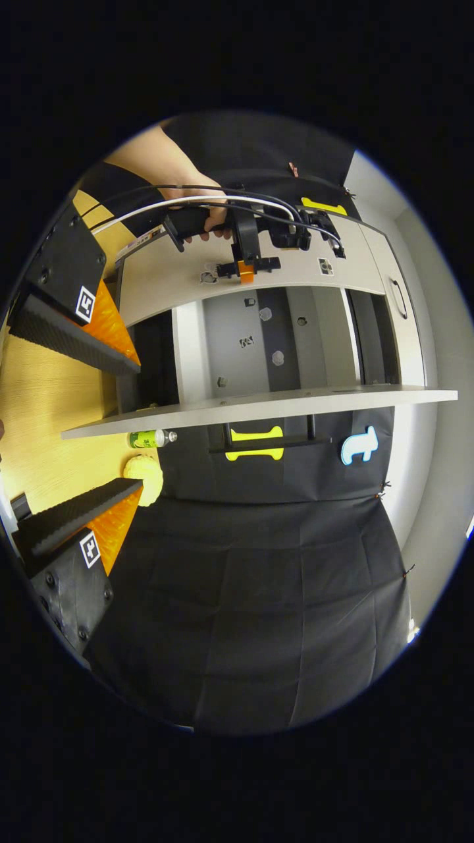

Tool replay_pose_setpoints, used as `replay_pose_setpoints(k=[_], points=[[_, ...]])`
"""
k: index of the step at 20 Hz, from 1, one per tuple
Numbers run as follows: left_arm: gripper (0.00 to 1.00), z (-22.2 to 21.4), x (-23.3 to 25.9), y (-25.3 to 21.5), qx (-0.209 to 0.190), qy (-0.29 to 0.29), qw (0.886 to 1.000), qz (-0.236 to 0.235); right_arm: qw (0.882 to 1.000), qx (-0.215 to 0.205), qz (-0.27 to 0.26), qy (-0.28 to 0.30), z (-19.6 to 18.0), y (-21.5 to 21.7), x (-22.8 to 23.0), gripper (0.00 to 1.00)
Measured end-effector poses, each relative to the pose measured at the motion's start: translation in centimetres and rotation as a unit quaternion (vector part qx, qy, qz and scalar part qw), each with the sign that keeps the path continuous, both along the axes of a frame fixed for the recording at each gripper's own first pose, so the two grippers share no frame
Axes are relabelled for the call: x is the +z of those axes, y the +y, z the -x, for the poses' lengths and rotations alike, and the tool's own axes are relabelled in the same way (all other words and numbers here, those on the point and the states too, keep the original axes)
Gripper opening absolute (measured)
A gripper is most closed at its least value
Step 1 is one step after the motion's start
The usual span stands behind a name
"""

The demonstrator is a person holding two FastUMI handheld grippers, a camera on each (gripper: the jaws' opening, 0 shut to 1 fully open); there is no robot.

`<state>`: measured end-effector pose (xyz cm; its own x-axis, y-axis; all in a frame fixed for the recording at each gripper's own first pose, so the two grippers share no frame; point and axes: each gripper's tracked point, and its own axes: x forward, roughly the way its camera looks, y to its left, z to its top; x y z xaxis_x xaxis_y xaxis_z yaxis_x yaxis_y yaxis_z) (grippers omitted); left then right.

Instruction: Open the right door of the double-door shoe cabinet with the right hand, and open the left door with the left hand.

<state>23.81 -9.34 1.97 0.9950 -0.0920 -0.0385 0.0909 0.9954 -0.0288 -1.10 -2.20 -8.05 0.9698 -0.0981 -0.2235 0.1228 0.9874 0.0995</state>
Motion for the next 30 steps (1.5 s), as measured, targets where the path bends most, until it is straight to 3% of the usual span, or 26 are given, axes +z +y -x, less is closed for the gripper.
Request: replay_pose_setpoints(k=[1,7,10,17,22,30], points=[[0.39,-0.1,0.1,0.0,0.002,-0.001,1.000,0.003,1.000,0.003,0.000,0.002,-0.2,0.0,-0.2,0.99],[0.25,0.0,-0.1,0.0,-0.008,-0.009,1.000,-0.003,0.999,0.042,-0.012,0.018,-1.1,1.6,-1.5,0.99],[0.11,0.0,-0.2,-0.1,-0.016,-0.004,1.000,-0.002,0.998,0.066,-0.006,0.008,-1.1,2.5,-1.0,0.99],[0.11,0.8,-0.3,0.2,-0.001,0.015,1.000,0.011,0.994,0.107,-0.001,-0.007,-1.4,4.0,-0.3,0.99],[0.11,4.4,-0.4,1.3,0.008,0.017,1.000,0.013,0.993,0.114,-0.006,0.010,-1.3,5.1,-0.8,0.99],[0.10,8.9,-0.2,3.3,-0.018,0.033,0.999,0.025,0.991,0.131,0.003,-0.001,-1.1,9.4,-0.2,0.98]])
